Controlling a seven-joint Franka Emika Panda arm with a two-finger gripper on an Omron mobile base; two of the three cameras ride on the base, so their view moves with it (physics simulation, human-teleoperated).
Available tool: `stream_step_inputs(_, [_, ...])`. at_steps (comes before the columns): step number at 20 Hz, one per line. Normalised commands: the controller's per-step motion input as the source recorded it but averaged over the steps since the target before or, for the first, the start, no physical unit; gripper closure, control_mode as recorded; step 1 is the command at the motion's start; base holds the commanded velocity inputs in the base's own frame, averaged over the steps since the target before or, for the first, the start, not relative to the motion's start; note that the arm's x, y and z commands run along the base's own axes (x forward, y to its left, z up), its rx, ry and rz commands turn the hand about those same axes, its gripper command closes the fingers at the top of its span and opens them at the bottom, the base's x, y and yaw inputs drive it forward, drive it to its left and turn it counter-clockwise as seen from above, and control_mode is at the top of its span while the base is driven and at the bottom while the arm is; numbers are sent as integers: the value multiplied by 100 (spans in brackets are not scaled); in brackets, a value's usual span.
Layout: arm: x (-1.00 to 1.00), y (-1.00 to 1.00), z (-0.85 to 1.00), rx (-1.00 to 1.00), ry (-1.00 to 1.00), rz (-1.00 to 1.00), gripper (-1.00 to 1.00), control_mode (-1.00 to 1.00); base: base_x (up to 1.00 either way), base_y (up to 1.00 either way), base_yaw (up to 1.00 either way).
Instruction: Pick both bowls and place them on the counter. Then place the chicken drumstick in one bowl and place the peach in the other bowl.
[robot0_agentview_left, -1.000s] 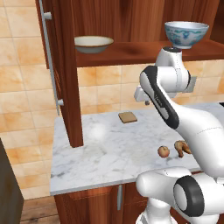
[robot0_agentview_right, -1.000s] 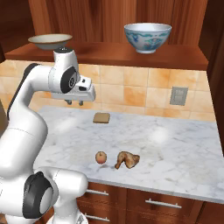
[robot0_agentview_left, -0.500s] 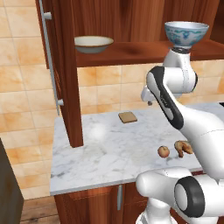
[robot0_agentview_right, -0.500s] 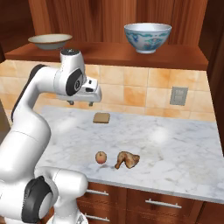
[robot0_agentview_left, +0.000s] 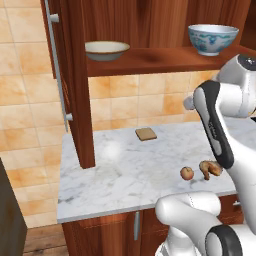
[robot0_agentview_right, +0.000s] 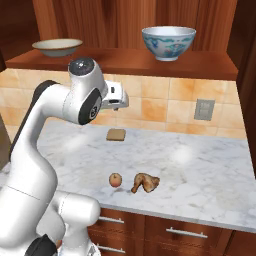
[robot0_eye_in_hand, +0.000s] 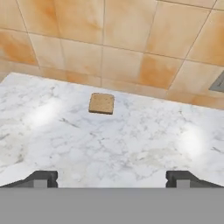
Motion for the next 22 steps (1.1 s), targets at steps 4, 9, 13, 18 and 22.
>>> stream_step_inputs(4, [-9,-35,88,-2,-28,0,-100,-100,0,0,0])
stream_step_inputs(9, [0,-25,87,-12,-16,0,-100,-100,0,0,0])
stream_step_inputs(13, [0,-20,86,-15,-10,0,-100,-100,0,0,0])
stream_step_inputs(18, [0,-12,73,-16,-10,0,-100,-100,0,0,0])
stream_step_inputs(22, [0,0,35,-24,-19,5,-100,-100,0,0,0])
